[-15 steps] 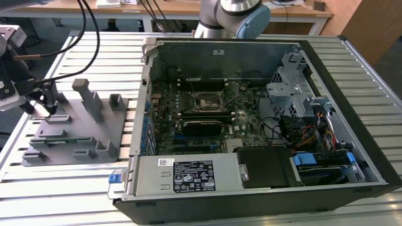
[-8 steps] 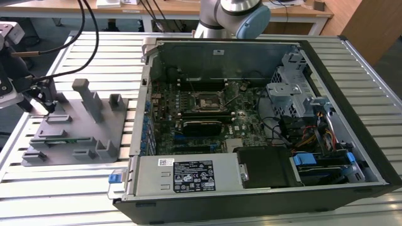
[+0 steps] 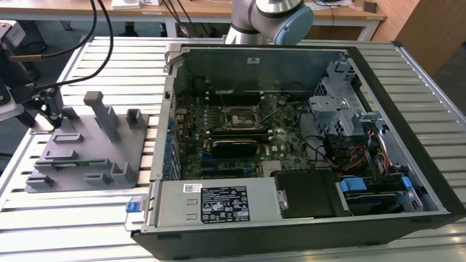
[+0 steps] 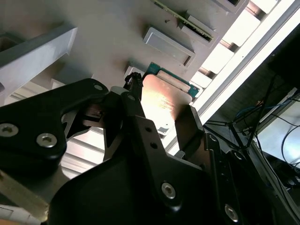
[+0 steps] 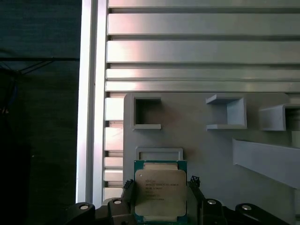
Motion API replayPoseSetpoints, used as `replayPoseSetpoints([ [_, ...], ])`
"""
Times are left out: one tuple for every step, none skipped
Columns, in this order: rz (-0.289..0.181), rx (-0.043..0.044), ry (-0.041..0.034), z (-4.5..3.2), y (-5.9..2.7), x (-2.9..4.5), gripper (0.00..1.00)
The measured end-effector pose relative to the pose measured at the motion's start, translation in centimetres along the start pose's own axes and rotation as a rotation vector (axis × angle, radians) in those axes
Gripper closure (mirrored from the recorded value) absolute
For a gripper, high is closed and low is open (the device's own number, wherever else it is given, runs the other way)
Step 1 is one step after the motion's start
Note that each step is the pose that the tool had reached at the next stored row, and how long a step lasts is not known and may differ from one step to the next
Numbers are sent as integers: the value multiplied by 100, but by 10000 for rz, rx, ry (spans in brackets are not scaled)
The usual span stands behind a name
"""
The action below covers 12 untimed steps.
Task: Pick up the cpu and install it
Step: 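Pick up the cpu and move it towards the insertion slot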
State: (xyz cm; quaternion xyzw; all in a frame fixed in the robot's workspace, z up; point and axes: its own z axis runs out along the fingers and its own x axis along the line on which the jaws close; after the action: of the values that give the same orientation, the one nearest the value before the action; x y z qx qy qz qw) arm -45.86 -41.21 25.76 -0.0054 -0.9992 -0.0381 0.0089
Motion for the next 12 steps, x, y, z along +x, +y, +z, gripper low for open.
replayPoseSetpoints([
  [-1, 0, 0, -11, 1, 0, 47],
  [-1, 0, 0, -18, 2, 0, 47],
  [0, 0, -1, -26, 3, 0, 47],
  [-1, -1, -1, -35, 4, 0, 47],
  [0, 0, 0, -45, 5, 1, 47],
  [0, 0, 0, -54, 7, 1, 47],
  [-1, -1, -1, -61, 7, 1, 47],
  [0, 0, 0, -68, 8, 1, 47],
  [0, -1, -1, -74, 10, 1, 47],
  [0, 0, 0, -82, 12, 2, 47],
  [0, 1, 0, -89, 13, 2, 47],
  [-1, 0, 0, -98, 14, 2, 47],
])
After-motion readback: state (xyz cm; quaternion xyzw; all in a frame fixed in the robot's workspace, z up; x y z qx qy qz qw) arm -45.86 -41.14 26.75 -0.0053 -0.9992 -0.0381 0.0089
